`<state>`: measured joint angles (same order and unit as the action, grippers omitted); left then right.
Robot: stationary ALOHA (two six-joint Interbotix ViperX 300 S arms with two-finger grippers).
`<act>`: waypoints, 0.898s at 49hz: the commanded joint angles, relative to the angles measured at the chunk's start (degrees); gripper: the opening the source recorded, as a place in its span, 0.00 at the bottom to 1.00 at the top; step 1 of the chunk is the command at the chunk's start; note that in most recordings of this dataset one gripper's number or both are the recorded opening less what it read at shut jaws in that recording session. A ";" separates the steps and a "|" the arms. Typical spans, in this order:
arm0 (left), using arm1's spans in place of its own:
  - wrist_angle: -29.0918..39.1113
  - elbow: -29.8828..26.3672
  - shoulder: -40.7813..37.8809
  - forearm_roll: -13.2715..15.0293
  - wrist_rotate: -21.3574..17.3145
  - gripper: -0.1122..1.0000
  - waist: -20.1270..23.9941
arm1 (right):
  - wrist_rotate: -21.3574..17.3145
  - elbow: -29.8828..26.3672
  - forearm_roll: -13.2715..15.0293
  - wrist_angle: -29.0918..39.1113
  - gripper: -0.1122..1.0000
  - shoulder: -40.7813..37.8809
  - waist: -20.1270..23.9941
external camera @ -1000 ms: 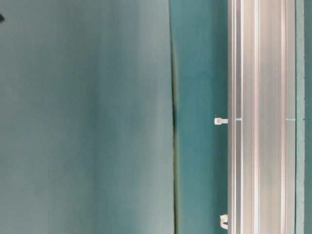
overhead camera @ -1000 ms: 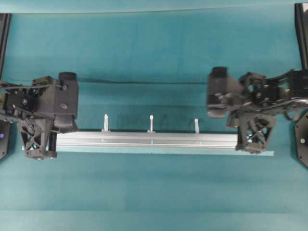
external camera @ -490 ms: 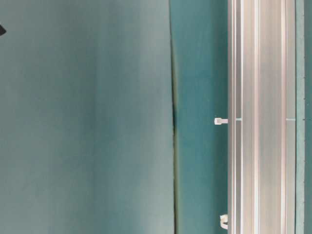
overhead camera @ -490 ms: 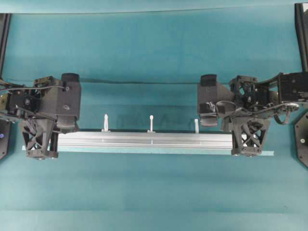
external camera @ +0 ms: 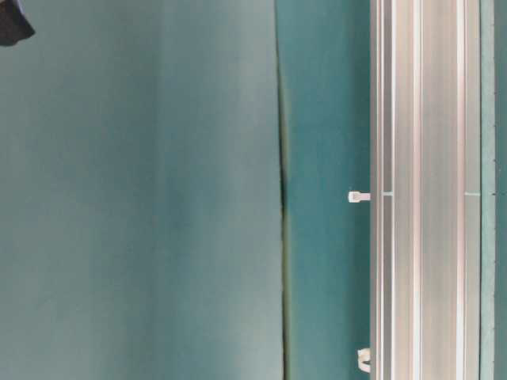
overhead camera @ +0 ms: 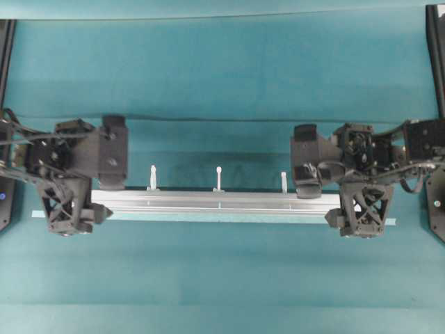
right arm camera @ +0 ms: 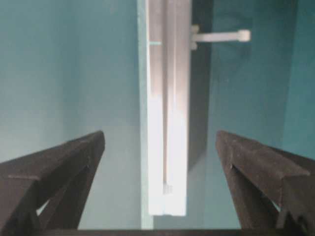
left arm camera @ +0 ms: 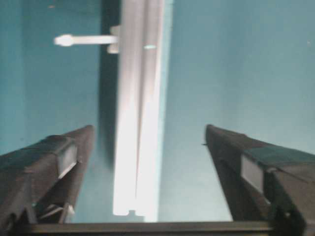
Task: Lift the large metal rail with both hands.
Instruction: 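Lower both open grippers around the rail ends and close on it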
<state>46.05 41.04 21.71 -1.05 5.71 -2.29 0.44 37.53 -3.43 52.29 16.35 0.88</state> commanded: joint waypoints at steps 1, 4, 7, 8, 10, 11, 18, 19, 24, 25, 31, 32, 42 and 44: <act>-1.14 -0.88 -1.05 -0.18 -0.09 0.98 -0.18 | -0.53 0.35 0.09 -0.79 0.97 -0.35 0.26; -1.76 -0.62 -1.85 -0.18 -0.26 0.98 -0.18 | -0.79 0.97 0.09 -1.05 0.97 -0.53 0.26; -2.46 -0.35 -2.72 -0.18 -0.44 0.99 -0.18 | -1.05 1.41 0.09 -1.49 0.97 -0.70 0.35; -2.72 -0.26 -2.90 -0.18 -0.53 0.99 -0.18 | -1.14 1.49 0.09 -1.67 0.97 -0.70 0.35; -3.34 0.00 -3.43 -0.26 -0.79 0.99 -0.18 | -1.23 1.67 0.09 -2.11 0.97 -0.79 0.35; -3.60 0.18 -3.69 -0.26 -0.88 0.99 -0.18 | -1.23 1.76 0.09 -2.37 0.97 -0.88 0.35; -6.06 1.32 -5.45 -0.18 -1.05 0.99 -0.09 | -1.23 2.81 0.18 -5.45 0.97 -1.93 0.35; -6.42 1.49 -5.80 -0.26 -1.05 0.99 -0.09 | -1.23 2.99 0.18 -6.06 0.97 -2.20 0.35; -8.44 2.29 -7.73 -0.18 -0.70 0.99 -0.09 | -1.23 3.87 0.18 -8.53 0.97 -3.69 0.44; -8.70 2.46 -8.17 -0.26 -0.62 0.99 -0.09 | -1.23 4.04 0.18 -8.88 0.97 -3.96 0.44; -11.07 3.08 -10.72 -0.26 -0.88 0.99 0.26 | -1.23 4.57 0.18 -11.60 0.97 -6.24 0.44; -11.43 3.16 -11.16 -0.18 -0.88 0.99 0.44 | -1.23 4.66 0.18 -12.04 0.97 -6.50 0.44; -15.38 3.96 -14.59 -0.26 -0.88 0.99 1.41 | -0.97 5.98 0.18 -15.47 0.97 -9.49 0.53; -16.00 4.13 -15.12 -0.26 -0.88 0.99 1.41 | -1.05 6.50 0.18 -16.08 0.97 -10.02 0.53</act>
<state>31.46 45.26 7.29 -1.14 5.01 -0.79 -0.35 43.51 -3.34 37.35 7.65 1.23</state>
